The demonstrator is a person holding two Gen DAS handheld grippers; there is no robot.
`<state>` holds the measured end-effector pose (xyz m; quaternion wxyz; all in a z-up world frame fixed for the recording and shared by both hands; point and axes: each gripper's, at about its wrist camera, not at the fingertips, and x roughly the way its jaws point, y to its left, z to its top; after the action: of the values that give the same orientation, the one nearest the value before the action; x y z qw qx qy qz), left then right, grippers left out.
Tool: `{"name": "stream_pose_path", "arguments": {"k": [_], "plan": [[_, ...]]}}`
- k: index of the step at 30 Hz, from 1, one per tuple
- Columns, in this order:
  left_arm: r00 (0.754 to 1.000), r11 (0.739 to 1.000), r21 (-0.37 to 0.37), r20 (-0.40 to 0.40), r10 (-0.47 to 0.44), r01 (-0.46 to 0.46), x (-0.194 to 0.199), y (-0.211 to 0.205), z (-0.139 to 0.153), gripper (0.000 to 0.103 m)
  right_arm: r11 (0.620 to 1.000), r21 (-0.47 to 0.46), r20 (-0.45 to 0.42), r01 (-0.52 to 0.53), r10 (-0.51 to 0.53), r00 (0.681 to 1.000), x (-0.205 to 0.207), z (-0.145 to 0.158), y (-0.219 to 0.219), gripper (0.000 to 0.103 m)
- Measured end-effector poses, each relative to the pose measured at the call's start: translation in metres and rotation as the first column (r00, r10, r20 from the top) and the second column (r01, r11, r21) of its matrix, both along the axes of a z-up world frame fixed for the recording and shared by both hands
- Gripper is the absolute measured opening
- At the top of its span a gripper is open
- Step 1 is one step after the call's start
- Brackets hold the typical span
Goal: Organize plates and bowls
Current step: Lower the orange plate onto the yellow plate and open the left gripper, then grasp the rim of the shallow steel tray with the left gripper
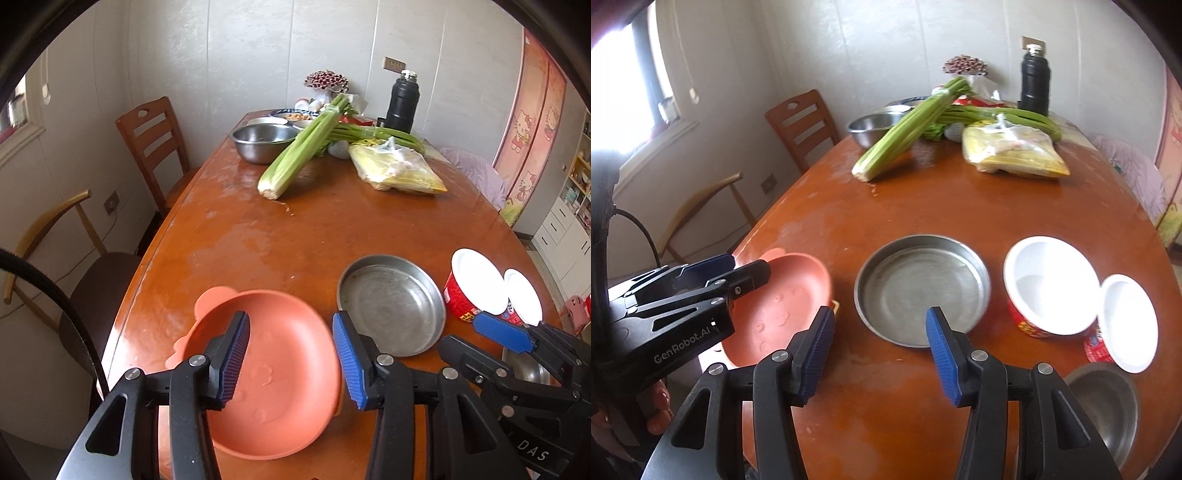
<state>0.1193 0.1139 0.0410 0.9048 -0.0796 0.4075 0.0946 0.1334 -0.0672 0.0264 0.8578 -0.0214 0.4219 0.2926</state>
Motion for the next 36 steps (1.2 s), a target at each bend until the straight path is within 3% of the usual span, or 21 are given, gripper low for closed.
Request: {"name": "stream_pose_path", "arguments": {"k": [16, 36], "plan": [[0.995, 0.995, 0.013, -0.035, -0.096, 0.096, 0.051, -0.041, -0.001, 0.047, 0.993, 0.031, -0.065, 0.111, -0.109, 0.992, 0.017, -0.011, -0.064, 0.054], [0.964, 0.983, 0.012, -0.202, -0.175, 0.181, 0.114, -0.034, -0.046, 0.049, 0.989, -0.012, -0.247, 0.148, -0.146, 0.958, 0.053, -0.053, -0.041, 0.054]]}}
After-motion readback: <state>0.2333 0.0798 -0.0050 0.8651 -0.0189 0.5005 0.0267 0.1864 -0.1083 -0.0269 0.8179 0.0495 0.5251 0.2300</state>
